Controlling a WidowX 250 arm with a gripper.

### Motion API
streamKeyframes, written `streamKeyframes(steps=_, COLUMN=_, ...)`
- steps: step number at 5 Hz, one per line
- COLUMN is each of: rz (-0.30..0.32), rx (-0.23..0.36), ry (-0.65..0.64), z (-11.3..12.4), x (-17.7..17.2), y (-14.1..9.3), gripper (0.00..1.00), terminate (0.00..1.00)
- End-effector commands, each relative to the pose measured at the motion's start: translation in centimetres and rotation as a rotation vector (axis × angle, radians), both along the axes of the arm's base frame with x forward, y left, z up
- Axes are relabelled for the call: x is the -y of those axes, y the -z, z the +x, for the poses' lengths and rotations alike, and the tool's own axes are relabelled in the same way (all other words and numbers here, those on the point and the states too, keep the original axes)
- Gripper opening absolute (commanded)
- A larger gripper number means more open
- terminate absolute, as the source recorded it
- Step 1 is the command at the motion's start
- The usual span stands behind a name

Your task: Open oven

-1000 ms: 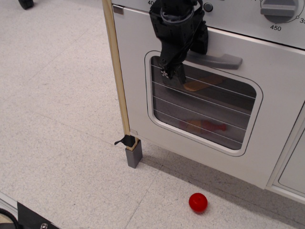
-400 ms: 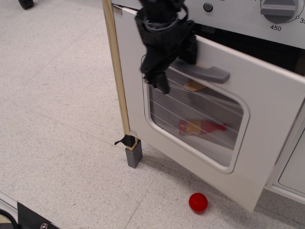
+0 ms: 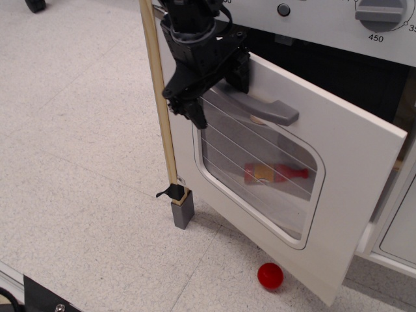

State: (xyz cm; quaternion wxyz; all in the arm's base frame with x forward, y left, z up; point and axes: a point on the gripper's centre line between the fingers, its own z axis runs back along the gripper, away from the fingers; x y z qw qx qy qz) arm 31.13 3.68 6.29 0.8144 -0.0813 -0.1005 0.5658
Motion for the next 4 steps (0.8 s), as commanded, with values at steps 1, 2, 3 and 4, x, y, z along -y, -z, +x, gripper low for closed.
streamKeyframes(steps=1, rz=0.068, rx=0.011, ry=0.125, z=0.1, x=-2.8, y=-2.5, gripper=1.00, terminate=0.00)
streamKeyframes(steps=2, rz=0.028, rx=-0.031, ry=0.215, z=0.5, x=-2.5, y=-4.1, gripper=1.00, terminate=0.00)
streamKeyframes(steps=3, rz=-0.005, rx=-0.011, ry=0.241, z=0.8, x=-1.2, y=-5.9, gripper=1.00, terminate=0.00)
streamKeyframes(steps=4, rz=-0.053, rx=0.009, ry=0.249, z=1.1, x=0.5, y=-7.9, gripper=1.00, terminate=0.00)
